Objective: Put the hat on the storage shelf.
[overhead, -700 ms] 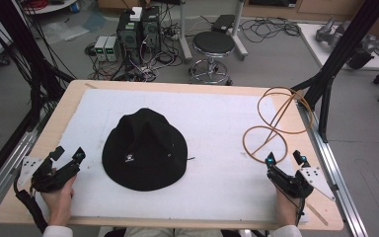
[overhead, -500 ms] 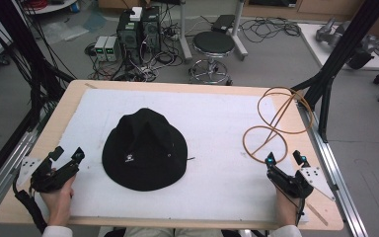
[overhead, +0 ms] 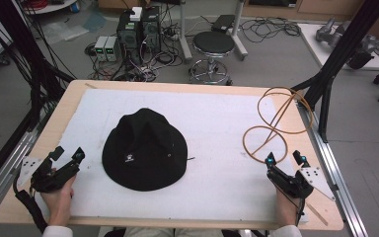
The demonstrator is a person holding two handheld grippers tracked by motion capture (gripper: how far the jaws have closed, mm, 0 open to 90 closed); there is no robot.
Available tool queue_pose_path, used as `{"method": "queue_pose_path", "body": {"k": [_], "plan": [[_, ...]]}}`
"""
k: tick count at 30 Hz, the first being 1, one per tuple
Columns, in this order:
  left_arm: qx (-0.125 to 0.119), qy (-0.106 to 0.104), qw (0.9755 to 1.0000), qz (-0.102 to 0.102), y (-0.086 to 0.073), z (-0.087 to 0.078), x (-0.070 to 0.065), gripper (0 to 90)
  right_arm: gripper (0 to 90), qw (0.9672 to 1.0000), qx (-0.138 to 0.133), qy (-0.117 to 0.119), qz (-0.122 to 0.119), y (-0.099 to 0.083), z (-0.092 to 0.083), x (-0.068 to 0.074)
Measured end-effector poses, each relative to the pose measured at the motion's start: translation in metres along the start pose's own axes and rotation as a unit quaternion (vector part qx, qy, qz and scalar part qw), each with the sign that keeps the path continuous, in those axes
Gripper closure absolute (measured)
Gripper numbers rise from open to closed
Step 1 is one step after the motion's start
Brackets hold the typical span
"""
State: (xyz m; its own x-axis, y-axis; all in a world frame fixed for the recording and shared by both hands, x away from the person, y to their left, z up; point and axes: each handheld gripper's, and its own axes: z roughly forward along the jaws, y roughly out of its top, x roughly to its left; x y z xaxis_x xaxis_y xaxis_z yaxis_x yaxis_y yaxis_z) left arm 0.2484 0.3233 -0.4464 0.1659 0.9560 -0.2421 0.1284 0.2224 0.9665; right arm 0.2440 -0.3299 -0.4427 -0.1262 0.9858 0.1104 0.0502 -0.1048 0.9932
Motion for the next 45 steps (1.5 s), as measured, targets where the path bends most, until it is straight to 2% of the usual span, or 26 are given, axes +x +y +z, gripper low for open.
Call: {"method": "queue_pose_path", "body": {"k": [11, 16, 19, 20, 22, 31, 42, 45], "plan": [[0.002, -0.012, 0.9999, 0.000, 0.000, 0.002, -0.004, 21.8, 10.9, 1.0000, 0.002, 0.007, -0.005, 0.000, 0.001, 0.001], [0.004, -0.023, 0.9995, 0.023, 0.005, 0.005, -0.010, 21.6, 10.9, 0.9999, 0.002, 0.009, -0.005, 0.000, 0.001, 0.001], [0.000, -0.041, 0.9989, 0.020, 0.009, 0.006, -0.012, 21.3, 10.9, 0.9999, 0.003, 0.008, -0.005, 0.000, 0.001, 0.001], [0.000, -0.041, 0.9989, 0.020, 0.009, 0.006, -0.012, 21.3, 10.9, 0.9999, 0.003, 0.009, -0.005, 0.000, 0.001, 0.001], [-0.003, -0.054, 0.9983, 0.021, 0.013, 0.006, -0.015, 21.3, 10.9, 0.9999, 0.003, 0.009, -0.005, 0.000, 0.001, 0.001], [-0.004, -0.079, 0.9966, 0.019, 0.027, 0.006, -0.022, 21.6, 10.9, 0.9999, 0.003, 0.009, -0.004, 0.000, 0.001, 0.001], [0.007, -0.111, 0.9933, 0.030, 0.037, 0.008, -0.038, 21.7, 10.9, 0.9999, 0.004, 0.013, -0.007, 0.000, 0.002, 0.002], [0.012, -0.117, 0.9922, 0.040, 0.039, 0.010, -0.041, 21.7, 10.9, 0.9999, 0.005, 0.013, -0.005, -0.001, 0.003, 0.003]]}}
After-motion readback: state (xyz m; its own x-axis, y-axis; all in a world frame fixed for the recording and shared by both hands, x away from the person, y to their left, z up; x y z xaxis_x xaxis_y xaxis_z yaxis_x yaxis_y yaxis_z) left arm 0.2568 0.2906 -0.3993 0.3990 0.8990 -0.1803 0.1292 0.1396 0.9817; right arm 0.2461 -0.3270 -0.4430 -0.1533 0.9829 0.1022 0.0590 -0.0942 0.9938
